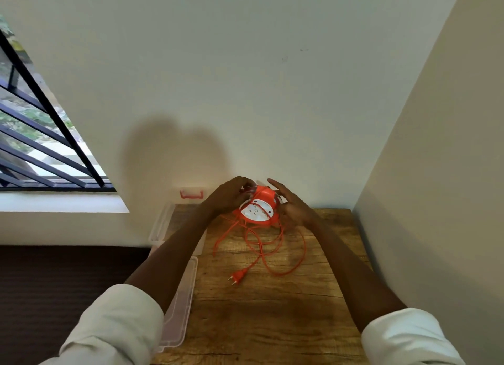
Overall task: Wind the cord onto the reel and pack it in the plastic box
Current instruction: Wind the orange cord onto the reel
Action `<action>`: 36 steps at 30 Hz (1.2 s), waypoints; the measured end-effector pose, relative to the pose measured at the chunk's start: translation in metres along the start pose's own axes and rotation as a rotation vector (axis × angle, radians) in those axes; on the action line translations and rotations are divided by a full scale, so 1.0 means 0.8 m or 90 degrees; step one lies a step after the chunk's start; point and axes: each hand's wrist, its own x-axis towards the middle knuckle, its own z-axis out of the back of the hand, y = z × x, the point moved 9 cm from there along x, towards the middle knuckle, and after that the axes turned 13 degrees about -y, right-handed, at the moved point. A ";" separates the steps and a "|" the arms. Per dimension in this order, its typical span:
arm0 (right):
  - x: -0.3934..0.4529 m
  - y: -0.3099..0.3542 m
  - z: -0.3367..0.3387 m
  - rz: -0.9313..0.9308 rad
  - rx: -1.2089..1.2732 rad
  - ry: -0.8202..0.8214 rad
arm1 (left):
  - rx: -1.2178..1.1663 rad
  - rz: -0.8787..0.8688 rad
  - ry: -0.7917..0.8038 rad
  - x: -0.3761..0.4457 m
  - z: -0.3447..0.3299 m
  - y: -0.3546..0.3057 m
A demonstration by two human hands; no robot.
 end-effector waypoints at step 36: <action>0.042 0.031 0.078 -0.151 0.211 -0.190 | -0.393 0.350 -0.320 0.012 0.058 0.043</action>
